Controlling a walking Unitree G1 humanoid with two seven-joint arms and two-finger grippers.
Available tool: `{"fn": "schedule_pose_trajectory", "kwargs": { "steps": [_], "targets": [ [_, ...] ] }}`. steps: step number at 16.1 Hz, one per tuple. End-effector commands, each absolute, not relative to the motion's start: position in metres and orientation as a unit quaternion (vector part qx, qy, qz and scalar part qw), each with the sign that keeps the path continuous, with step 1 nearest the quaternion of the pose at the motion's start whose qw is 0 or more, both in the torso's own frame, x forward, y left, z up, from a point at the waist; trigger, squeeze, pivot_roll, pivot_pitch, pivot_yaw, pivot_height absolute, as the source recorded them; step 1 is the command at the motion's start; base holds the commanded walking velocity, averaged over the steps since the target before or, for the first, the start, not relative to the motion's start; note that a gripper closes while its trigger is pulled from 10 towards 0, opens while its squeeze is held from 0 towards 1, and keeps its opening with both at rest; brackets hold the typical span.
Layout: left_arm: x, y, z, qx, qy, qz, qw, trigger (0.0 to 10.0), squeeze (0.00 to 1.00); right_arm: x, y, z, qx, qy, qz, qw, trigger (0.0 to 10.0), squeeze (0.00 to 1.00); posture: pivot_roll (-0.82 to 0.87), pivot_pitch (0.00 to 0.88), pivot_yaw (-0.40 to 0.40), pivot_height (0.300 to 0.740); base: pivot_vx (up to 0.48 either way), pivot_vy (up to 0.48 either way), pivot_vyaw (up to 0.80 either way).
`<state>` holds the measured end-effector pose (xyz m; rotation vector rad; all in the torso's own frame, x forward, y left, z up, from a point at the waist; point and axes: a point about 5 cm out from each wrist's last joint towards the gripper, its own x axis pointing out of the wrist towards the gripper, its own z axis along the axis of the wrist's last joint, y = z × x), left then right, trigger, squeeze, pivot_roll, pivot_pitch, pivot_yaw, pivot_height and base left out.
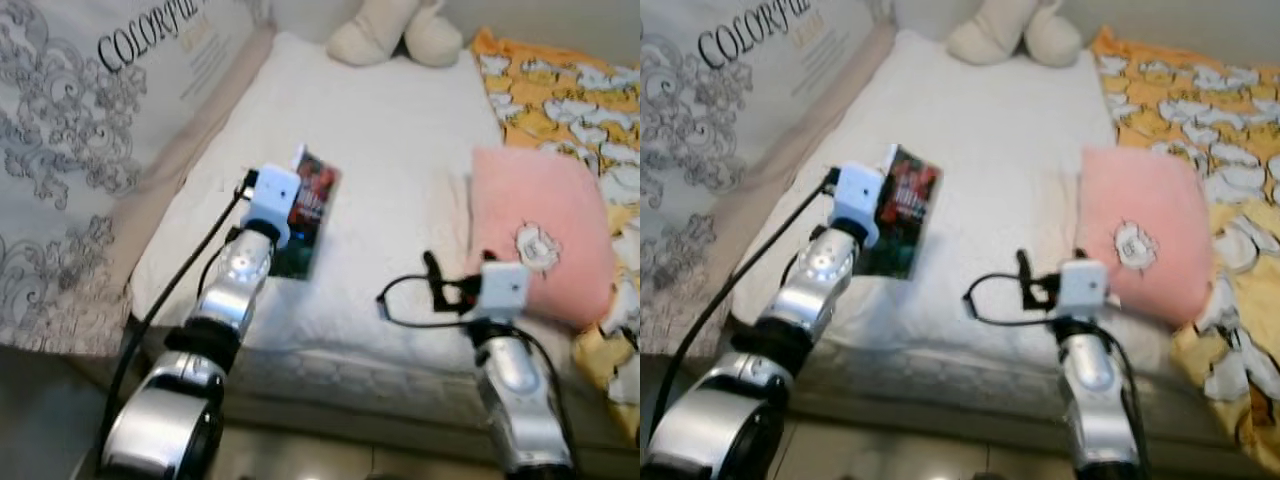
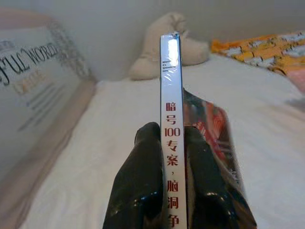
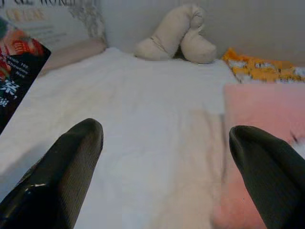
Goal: Clean up the room
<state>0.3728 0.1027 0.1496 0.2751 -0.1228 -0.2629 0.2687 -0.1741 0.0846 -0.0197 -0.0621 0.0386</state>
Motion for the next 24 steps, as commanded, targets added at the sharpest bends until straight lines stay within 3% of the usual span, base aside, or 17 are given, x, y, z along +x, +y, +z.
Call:
{"fn": "schedule_pose_trajectory", "kwargs": {
  "steps": [1, 3, 4, 8, 9, 12, 15, 19, 23, 24],
  "targets": [
    [0.380, 0.107, 0.170, 0.132, -0.093, -0.130, 0.978, 10.0, 0.00, 0.268, -0.167, 0.087, -0.008, -0.034, 0.029, 0.999, 10.0, 0.00, -0.17, 0.034, -0.008, 0.740, 0.480, 0.000, 0.00],
    [0.391, 0.070, 0.181, -0.021, -0.030, -0.224, 0.974, 10.0, 0.00, 0.260, -0.174, 0.087, -0.018, -0.025, 0.028, 0.999, 10.0, 0.00, -0.21, 0.066, -0.027, 0.740, 0.382, 0.000, 0.00],
    [0.395, 0.050, 0.183, -0.130, 0.032, -0.275, 0.952, 10.0, 0.00, 0.251, -0.180, 0.088, -0.031, -0.018, 0.032, 0.999, 10.0, 0.00, -0.26, 0.084, -0.049, 0.740, 0.000, 0.000, 0.00],
    [0.389, 0.034, 0.163, -0.279, 0.138, -0.288, 0.906, 10.0, 0.00, 0.216, -0.197, 0.092, -0.062, 0.006, 0.032, 0.998, 10.0, 0.00, -0.39, 0.165, -0.079, 0.740, 0.000, 0.000, 0.00],
    [0.386, 0.036, 0.150, -0.271, 0.158, -0.272, 0.910, 10.0, 0.00, 0.203, -0.200, 0.093, -0.066, 0.017, 0.031, 0.997, 10.0, 0.00, -0.43, 0.197, -0.094, 0.740, 0.000, 0.000, 0.00],
    [0.379, 0.069, 0.112, -0.121, 0.191, -0.189, 0.956, 10.0, 0.00, 0.173, -0.200, 0.096, -0.074, 0.045, 0.033, 0.996, 10.0, 0.00, -0.49, 0.236, -0.116, 0.740, 0.000, 0.000, 0.00],
    [0.393, 0.104, 0.129, -0.019, 0.142, -0.139, 0.980, 10.0, 0.00, 0.160, -0.204, 0.099, -0.077, 0.064, 0.030, 0.995, 10.0, 0.00, -0.49, 0.250, -0.124, 0.740, 0.000, 0.000, 0.00],
    [0.403, 0.132, 0.152, 0.094, 0.092, -0.098, 0.987, 10.0, 0.00, 0.148, -0.201, 0.099, -0.072, 0.087, 0.031, 0.993, 10.0, 0.00, -0.47, 0.265, -0.135, 0.740, 0.000, 0.000, 0.00],
    [0.402, 0.137, 0.150, 0.196, 0.098, -0.112, 0.969, 10.0, 0.00, 0.146, -0.194, 0.096, -0.061, 0.100, 0.032, 0.993, 10.0, 0.00, -0.45, 0.280, -0.127, 0.740, 0.000, 0.000, 0.00],
    [0.403, 0.137, 0.152, 0.199, 0.094, -0.111, 0.969, 10.0, 0.53, 0.145, -0.193, 0.095, -0.059, 0.104, 0.034, 0.992, 10.0, 0.00, -0.44, 0.282, -0.127, 0.740, 0.000, 0.000, 0.00]
  ]
}}
